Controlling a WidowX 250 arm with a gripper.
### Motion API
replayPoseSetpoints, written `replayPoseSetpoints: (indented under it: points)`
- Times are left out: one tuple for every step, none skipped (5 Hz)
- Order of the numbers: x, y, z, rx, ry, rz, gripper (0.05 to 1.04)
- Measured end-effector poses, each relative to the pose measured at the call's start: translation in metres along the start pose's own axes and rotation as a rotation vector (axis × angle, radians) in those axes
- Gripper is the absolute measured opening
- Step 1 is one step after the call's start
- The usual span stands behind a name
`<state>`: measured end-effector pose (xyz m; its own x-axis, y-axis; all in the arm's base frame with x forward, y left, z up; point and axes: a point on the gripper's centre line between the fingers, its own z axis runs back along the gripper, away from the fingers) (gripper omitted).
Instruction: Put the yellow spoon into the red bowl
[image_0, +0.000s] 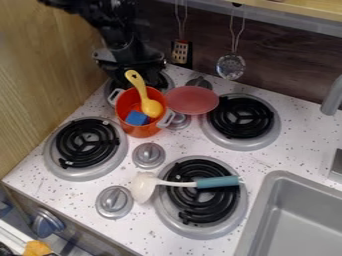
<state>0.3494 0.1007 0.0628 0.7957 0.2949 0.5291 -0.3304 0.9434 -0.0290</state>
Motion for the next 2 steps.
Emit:
replayPoseSetpoints:
  points:
    - [-0.011, -0.014, 0.013, -0.033, 0.175, -0.053, 1.001]
    - [-0.026, -0.030, 0.024, -0.063, 0.318, -0.107, 1.001]
